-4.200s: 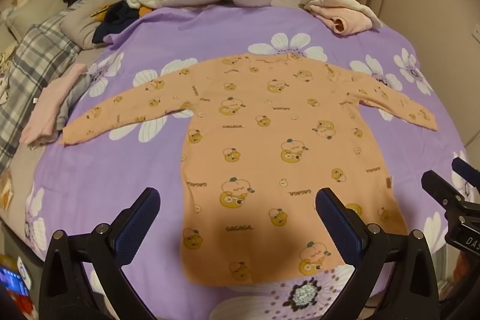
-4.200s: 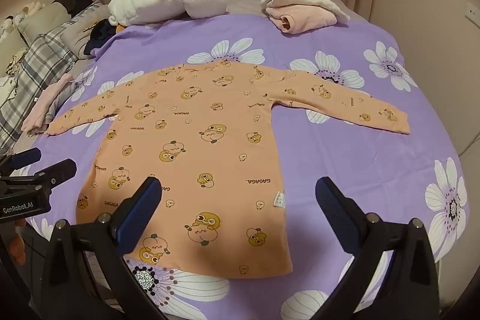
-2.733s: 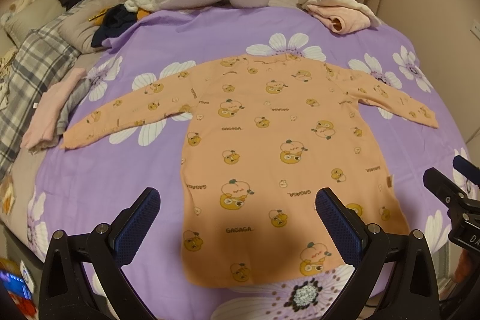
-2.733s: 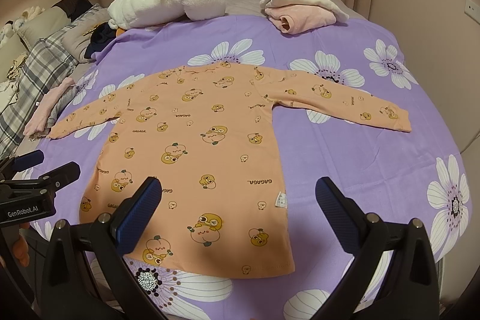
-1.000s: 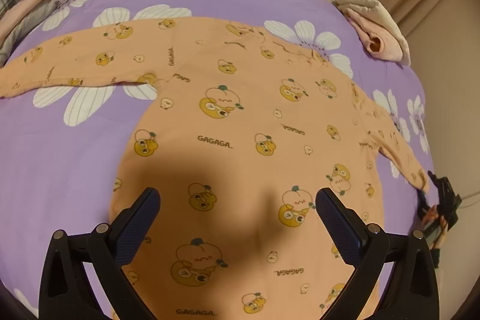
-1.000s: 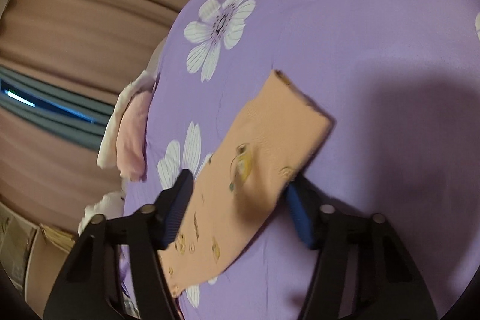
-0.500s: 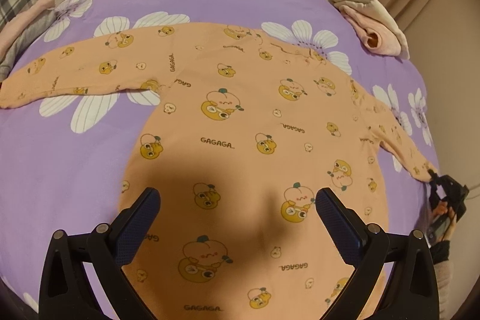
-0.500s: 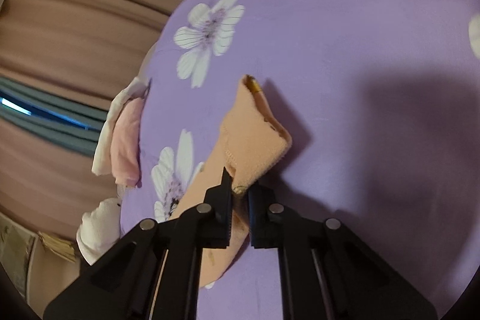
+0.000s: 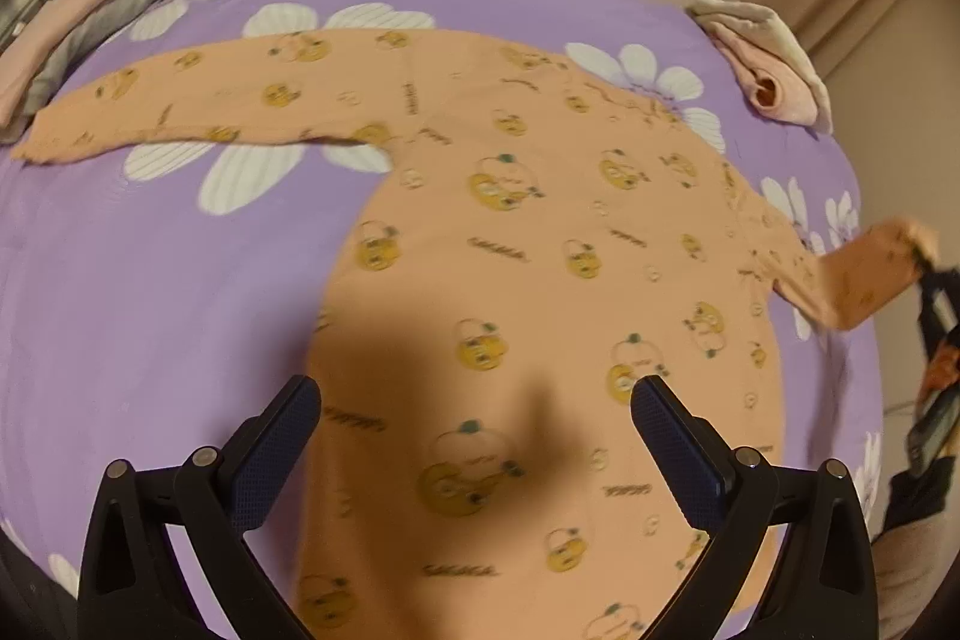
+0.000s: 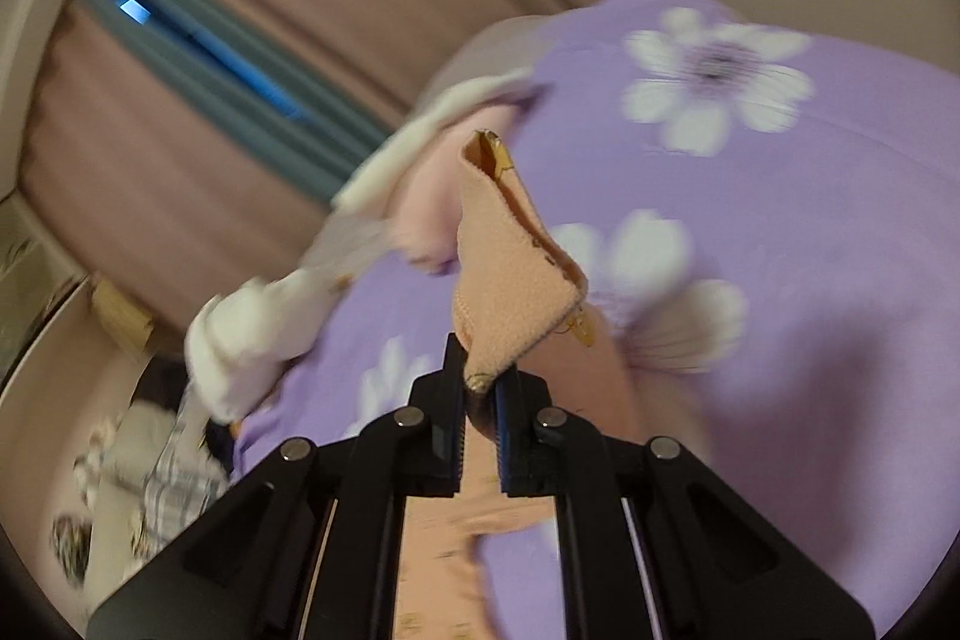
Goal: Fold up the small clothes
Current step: 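Grasp the orange shirt's sleeve cuff with the right gripper and lift it, then carry the sleeve across the shirt body with the right gripper and release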
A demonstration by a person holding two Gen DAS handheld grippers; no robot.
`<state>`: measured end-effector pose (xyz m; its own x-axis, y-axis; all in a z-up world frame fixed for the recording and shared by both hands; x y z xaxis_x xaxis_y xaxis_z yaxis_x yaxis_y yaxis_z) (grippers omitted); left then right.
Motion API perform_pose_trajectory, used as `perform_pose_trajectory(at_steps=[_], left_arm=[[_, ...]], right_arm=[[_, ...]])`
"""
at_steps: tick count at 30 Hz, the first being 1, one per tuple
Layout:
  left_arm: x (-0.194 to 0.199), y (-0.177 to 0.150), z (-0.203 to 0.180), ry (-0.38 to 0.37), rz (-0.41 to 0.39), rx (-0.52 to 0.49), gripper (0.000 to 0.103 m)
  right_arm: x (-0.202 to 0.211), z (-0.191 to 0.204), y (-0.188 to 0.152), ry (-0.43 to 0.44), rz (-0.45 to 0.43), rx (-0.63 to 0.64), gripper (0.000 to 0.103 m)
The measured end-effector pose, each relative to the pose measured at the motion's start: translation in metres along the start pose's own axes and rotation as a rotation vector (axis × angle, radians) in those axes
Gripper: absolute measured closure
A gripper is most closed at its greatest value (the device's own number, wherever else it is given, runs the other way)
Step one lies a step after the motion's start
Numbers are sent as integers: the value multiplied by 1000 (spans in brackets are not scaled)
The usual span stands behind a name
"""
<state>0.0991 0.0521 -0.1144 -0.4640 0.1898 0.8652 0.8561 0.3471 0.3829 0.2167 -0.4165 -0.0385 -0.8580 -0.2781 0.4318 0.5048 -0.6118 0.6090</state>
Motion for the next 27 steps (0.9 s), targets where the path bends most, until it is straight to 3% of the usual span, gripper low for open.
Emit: perform_pose_trajectory(at_steps=[7, 12, 22, 27], left_arm=[[10, -6, 29, -26, -7, 68, 1], [11, -8, 49, -32, 0, 108, 1], [9, -3, 82, -18, -1, 176, 1], [7, -2, 93, 0, 3, 194, 1]], right_arm=[[-22, 107, -7, 79, 45, 174, 95], [-43, 178, -35, 96, 83, 317, 94], [-115, 255, -156, -7, 202, 687, 93], [-156, 262, -235, -85, 301, 941, 92]])
Point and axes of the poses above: each gripper's, at about its wrist camera, not at the fingertips, and x roughly against the way its jaws point, z to its left, y to its top, the point moved 5 cm from there along -x, roughly the way its jaws point, and after that the axes turned 1 degree about x, right-handed, at the moved point
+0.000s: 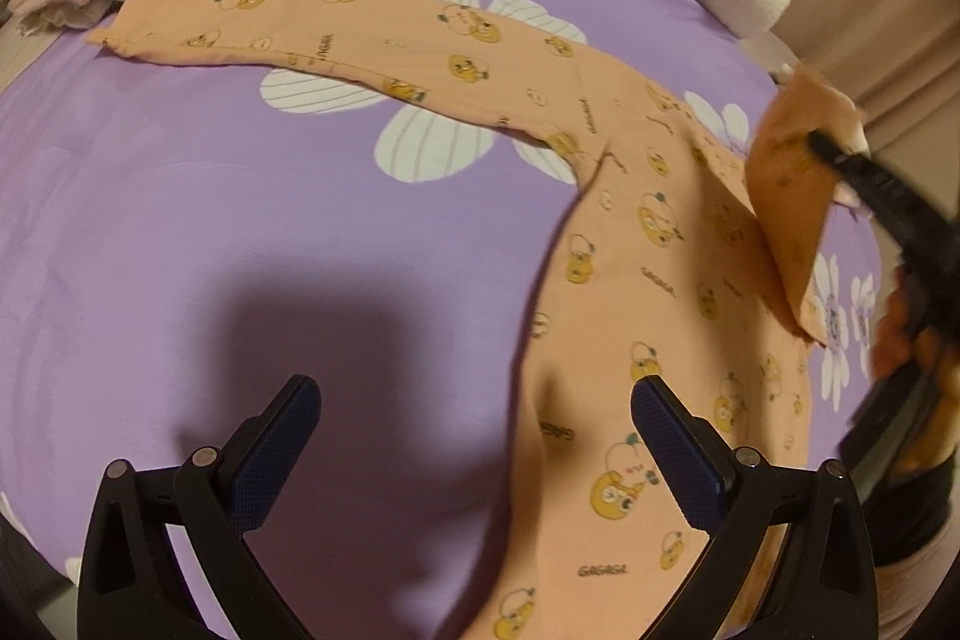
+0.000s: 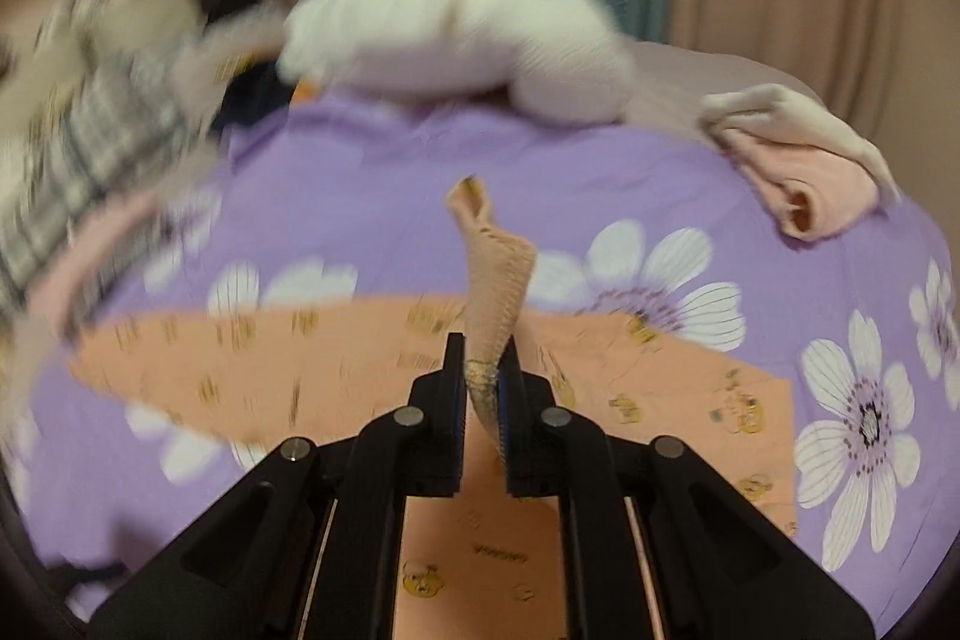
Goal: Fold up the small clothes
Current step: 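Carry the sleeve across the shirt body with the right gripper and release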
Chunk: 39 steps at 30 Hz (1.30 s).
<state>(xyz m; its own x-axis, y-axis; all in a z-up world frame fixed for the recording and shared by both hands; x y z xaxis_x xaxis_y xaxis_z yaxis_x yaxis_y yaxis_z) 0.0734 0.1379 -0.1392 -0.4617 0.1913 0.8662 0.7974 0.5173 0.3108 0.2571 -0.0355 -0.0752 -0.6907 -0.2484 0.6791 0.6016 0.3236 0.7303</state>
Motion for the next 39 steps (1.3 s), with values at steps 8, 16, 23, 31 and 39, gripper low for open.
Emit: perform_pose_trajectory(at_steps=[8, 16, 23, 31, 39], left_arm=[[1, 13, 0, 26, -11, 8, 1], [2, 43, -56, -143, -25, -70, 1], [-27, 68, -131, -376, 41, -104, 1], [-72, 82, -161, -510, 93, -58, 26], [-95, 82, -114, -452, 113, 68, 32]], right_arm=[[-54, 35, -53, -33, 172, 215, 82], [-13, -2, -59, 281, 109, -36, 36], [39, -91, -92, 313, 21, -342, 34], [59, -123, -156, 266, 48, -470, 34], [70, -134, -191, 254, 78, -528, 34]])
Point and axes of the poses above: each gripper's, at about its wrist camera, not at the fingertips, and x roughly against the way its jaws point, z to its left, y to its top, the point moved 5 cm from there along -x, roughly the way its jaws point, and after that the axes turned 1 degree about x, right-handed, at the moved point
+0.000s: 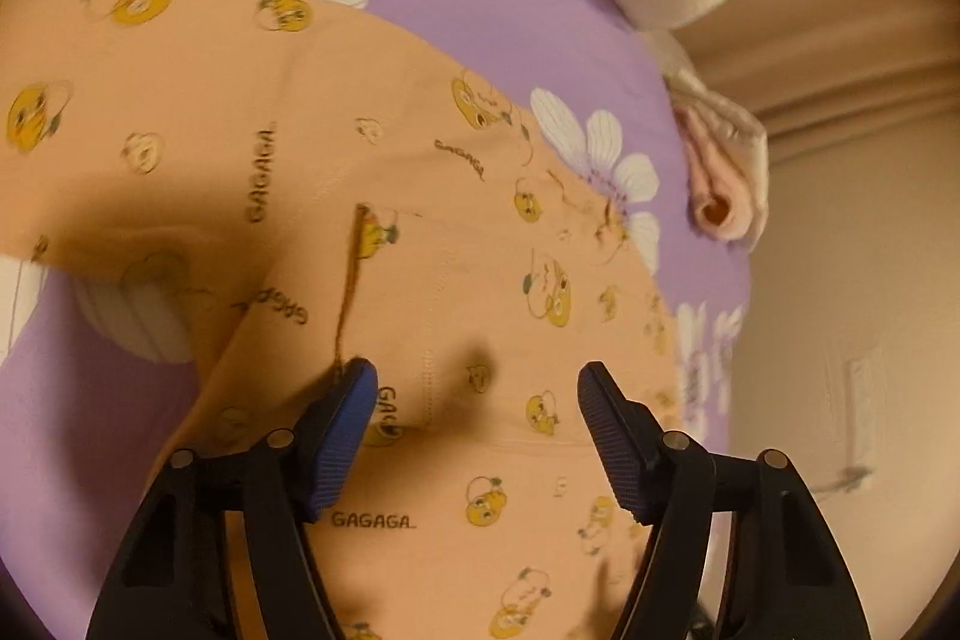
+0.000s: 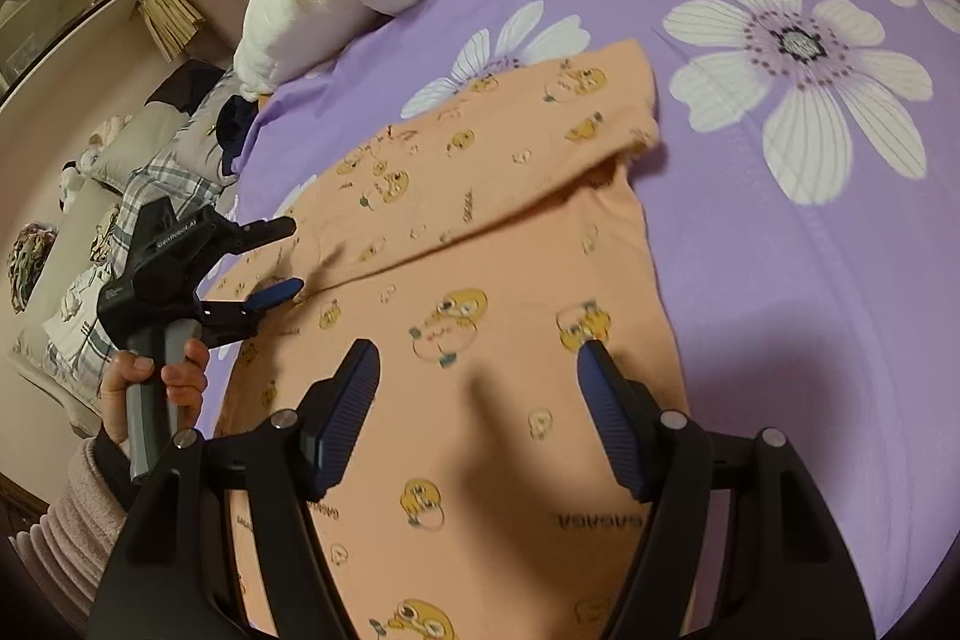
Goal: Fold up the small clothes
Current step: 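Carry the sleeve across the shirt body with the right gripper and release, then grasp the other sleeve cuff with the left gripper and lift it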
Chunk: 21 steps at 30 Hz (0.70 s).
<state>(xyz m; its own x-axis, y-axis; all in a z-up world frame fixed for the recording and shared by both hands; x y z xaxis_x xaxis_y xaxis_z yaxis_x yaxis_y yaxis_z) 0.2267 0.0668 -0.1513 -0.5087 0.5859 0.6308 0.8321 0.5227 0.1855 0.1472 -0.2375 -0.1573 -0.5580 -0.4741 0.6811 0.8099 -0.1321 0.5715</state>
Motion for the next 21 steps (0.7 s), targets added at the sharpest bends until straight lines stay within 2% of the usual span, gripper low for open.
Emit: perform_pose_trajectory(at_steps=[6, 9, 12, 18, 21], left_arm=[[46, 3, 14, -56, -61, 39, 29], [81, 9, 36, -59, -132, 76, 29], [123, 18, 74, -36, -236, 146, 29], [206, 31, 165, 14, -471, 357, 29], [228, 32, 201, 24, -546, 451, 29]], right_arm=[[3, 10, -6, 21, 2, 2, 34], [2, 19, -10, 26, 12, 27, 34], [-4, 27, -12, 28, 34, 38, 34], [-15, 46, -16, 30, 60, 62, 34], [-21, 53, -17, 18, 73, 80, 34]])
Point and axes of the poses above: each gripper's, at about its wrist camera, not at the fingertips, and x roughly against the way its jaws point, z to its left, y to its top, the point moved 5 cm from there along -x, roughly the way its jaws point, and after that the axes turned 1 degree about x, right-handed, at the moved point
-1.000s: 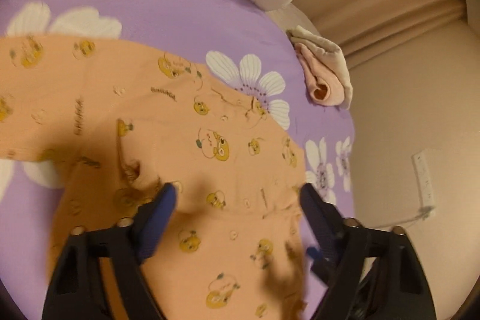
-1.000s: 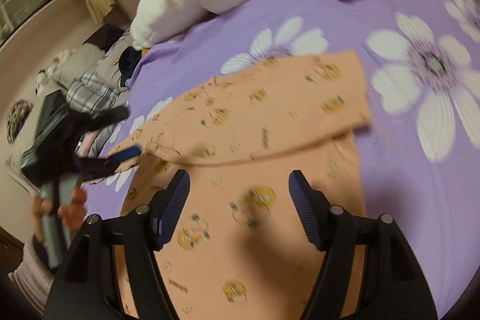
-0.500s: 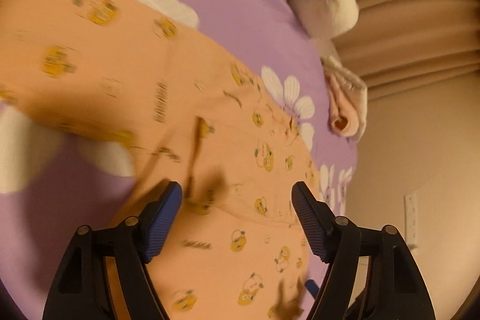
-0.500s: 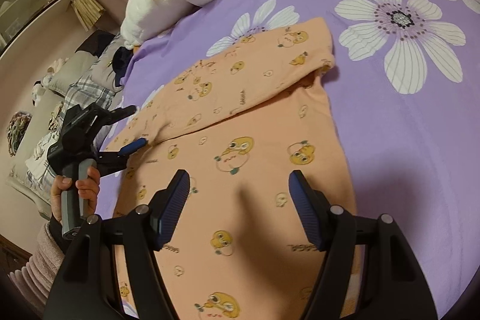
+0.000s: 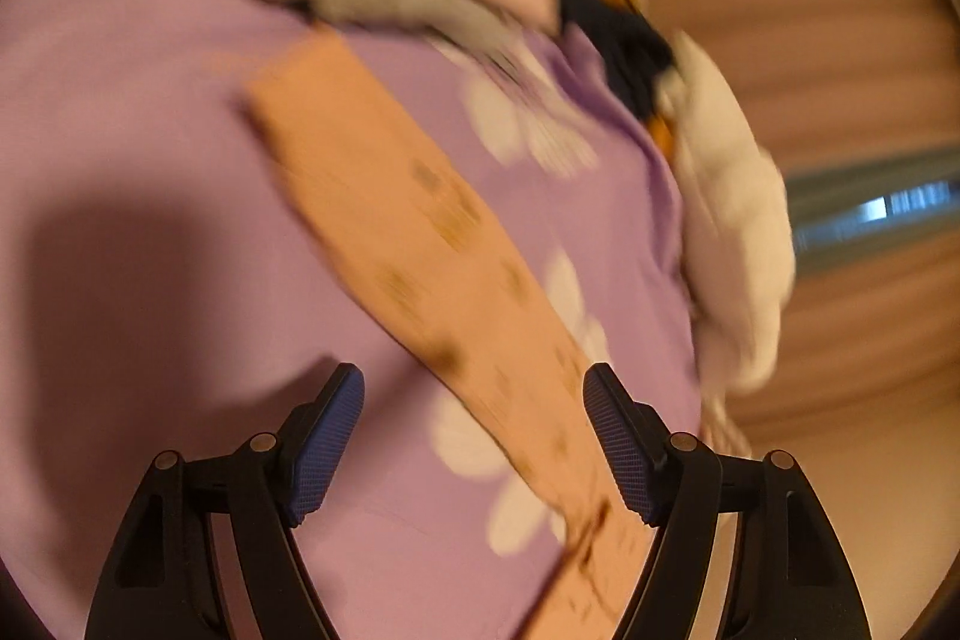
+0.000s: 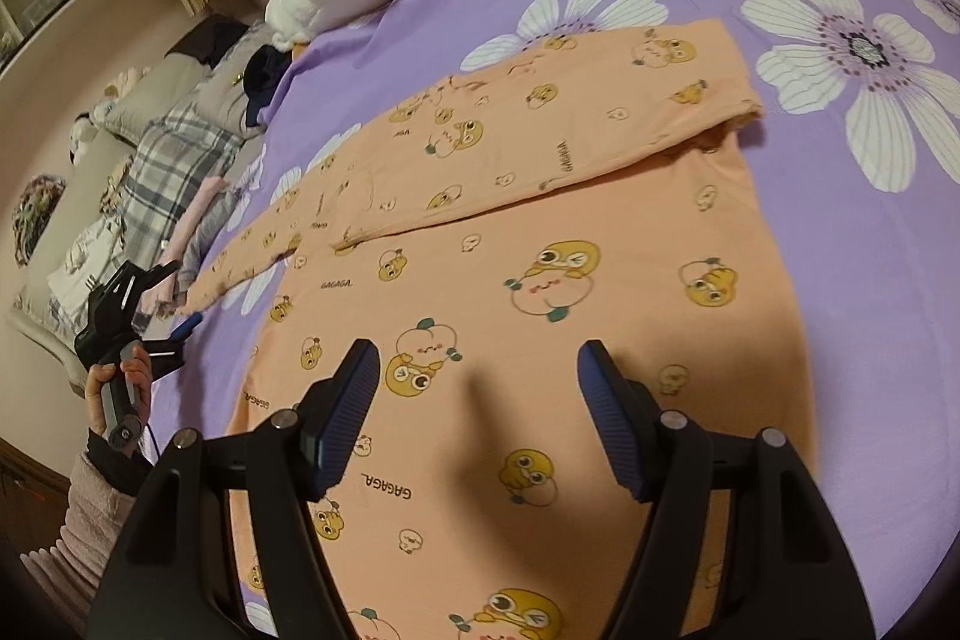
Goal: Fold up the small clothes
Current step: 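Grasp the other sleeve cuff with the left gripper and lift it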
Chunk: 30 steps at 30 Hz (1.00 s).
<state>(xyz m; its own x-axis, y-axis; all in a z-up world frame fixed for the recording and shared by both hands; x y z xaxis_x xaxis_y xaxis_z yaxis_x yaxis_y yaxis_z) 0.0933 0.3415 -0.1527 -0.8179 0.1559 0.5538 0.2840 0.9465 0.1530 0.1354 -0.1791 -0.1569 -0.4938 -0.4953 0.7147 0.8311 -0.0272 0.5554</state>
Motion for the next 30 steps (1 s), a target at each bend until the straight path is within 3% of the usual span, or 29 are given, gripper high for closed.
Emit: perform_pose_trajectory(at_steps=[4, 9, 17, 19, 22, 24, 26, 30], left_arm=[[3, 26, 20, 3, -49, 64, 29], [-4, 46, 22, 5, -65, 58, 29], [-16, 64, 21, 103, -106, 15, 29], [-18, 67, 19, 127, -111, -1, 34], [-21, 70, 22, 204, -104, -35, 59], [-21, 73, 27, 255, -91, -41, 81], [-21, 75, 32, 283, -77, -43, 91], [-15, 76, 33, 279, -66, -53, 95]], right_arm=[[-8, 9, 0, -8, 20, 22, 34], [-15, 15, -1, -21, 34, 35, 34], [-22, 21, -1, -28, 54, 53, 34], [-25, 21, 0, -35, 67, 53, 34], [-28, 25, 0, -37, 78, 58, 34], [-29, 30, -1, -34, 79, 72, 34], [-30, 33, -1, -30, 81, 82, 34], [-33, 37, -2, -28, 93, 90, 34]])
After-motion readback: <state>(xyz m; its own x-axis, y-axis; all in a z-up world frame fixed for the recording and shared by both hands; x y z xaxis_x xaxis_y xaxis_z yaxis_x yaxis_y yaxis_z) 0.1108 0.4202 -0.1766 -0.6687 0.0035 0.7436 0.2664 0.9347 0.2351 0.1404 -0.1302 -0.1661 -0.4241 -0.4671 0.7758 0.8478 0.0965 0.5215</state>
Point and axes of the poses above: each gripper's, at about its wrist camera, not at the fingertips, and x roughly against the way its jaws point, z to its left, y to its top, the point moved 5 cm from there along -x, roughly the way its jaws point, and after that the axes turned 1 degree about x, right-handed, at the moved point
